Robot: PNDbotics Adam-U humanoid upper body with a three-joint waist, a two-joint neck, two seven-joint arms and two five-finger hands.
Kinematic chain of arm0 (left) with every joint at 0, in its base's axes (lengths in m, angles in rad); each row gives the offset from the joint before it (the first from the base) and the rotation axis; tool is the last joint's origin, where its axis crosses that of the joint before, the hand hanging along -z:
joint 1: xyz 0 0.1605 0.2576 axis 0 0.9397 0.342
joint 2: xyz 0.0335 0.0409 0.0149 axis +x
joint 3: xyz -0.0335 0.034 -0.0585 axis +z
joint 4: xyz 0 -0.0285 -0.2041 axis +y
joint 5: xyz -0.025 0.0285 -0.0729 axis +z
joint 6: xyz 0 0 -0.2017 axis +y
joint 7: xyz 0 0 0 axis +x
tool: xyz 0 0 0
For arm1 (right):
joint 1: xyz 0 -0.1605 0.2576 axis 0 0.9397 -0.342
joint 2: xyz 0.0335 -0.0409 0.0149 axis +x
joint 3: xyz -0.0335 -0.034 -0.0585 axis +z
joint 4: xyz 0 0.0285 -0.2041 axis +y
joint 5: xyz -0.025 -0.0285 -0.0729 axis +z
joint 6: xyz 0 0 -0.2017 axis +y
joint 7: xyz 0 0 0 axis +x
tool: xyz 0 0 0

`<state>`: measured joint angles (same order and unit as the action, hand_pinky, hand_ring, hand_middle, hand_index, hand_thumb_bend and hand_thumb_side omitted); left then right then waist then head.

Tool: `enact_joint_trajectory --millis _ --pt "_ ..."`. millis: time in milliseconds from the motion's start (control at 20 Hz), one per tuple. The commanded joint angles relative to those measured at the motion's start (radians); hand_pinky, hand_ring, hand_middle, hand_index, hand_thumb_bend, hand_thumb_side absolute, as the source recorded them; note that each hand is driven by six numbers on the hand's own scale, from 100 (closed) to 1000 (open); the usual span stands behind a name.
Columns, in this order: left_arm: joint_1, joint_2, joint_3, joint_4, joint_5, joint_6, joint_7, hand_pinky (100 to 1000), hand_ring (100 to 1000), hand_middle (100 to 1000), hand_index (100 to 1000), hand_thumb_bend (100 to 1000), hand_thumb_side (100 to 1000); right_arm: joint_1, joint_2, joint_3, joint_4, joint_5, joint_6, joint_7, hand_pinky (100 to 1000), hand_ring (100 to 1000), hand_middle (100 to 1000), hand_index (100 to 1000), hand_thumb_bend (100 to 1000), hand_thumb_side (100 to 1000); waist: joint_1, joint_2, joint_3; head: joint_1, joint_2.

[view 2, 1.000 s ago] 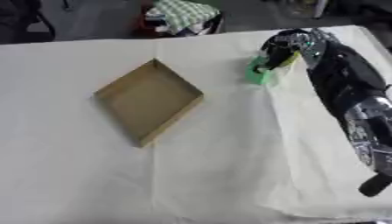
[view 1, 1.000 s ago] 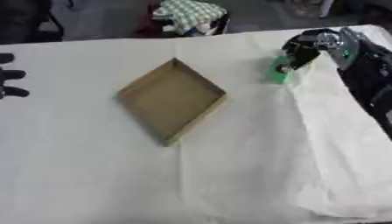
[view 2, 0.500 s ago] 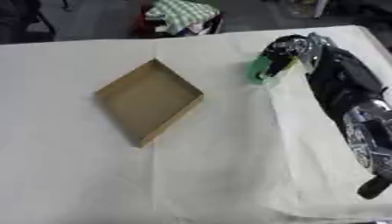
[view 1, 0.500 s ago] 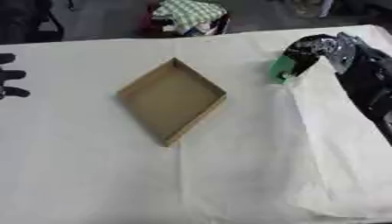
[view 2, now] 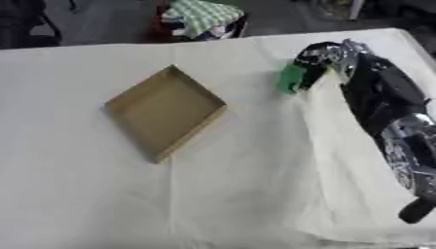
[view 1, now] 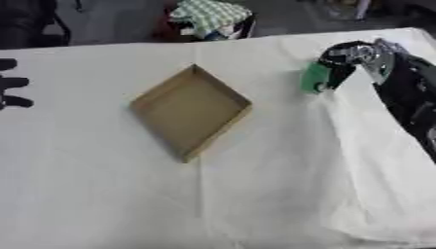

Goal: Pick up objects on the table and place them in the box.

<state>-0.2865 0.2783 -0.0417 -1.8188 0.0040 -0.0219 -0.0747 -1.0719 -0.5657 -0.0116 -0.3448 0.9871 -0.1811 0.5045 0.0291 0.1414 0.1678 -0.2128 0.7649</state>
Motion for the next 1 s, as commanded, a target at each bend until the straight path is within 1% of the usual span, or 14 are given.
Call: enact_joint_trajectory --millis 50,250,400,550,850,1000 --pt "-0.016 0.008 0.0 -0.01 0.002 -0.003 -0.003 608 741 785 805 205 681 -0.013 -0.025 -0.001 -0.026 0.012 -0.007 -0.04 716 671 531 629 113 161 0.0 -0.012 0.0 -0.001 0.005" --pt "-0.016 0.008 0.0 -0.01 0.004 -0.003 -0.003 608 742 785 805 202 682 -0.015 -0.024 0.002 -0.065 -0.004 -0.031 -0.074 707 663 524 622 100 158 0.0 -0.012 -0.002 0.0 0.005" --pt "-0.016 0.009 0.0 -0.01 0.003 -0.003 -0.003 609 742 785 805 201 683 -0.021 -0.021 0.01 -0.131 -0.031 -0.06 -0.072 702 656 522 621 100 166 0.0 -0.013 -0.005 0.0 0.005" --pt "-0.016 0.009 0.0 -0.01 0.002 -0.003 -0.003 609 742 785 805 199 683 -0.029 -0.011 0.027 -0.217 -0.071 -0.085 -0.063 695 647 516 617 102 174 0.0 -0.013 -0.007 -0.002 0.005" --pt "-0.017 0.009 -0.001 -0.009 0.002 -0.003 -0.005 609 743 785 805 196 684 -0.039 0.025 0.099 -0.383 -0.168 -0.136 0.003 691 643 516 618 111 189 -0.001 -0.015 -0.006 -0.018 0.005" --pt "-0.02 0.007 -0.005 -0.008 0.003 -0.003 -0.008 609 744 785 805 194 685 -0.042 0.064 0.153 -0.448 -0.195 -0.166 0.057 702 654 527 629 107 194 -0.002 -0.017 0.001 -0.028 0.005"
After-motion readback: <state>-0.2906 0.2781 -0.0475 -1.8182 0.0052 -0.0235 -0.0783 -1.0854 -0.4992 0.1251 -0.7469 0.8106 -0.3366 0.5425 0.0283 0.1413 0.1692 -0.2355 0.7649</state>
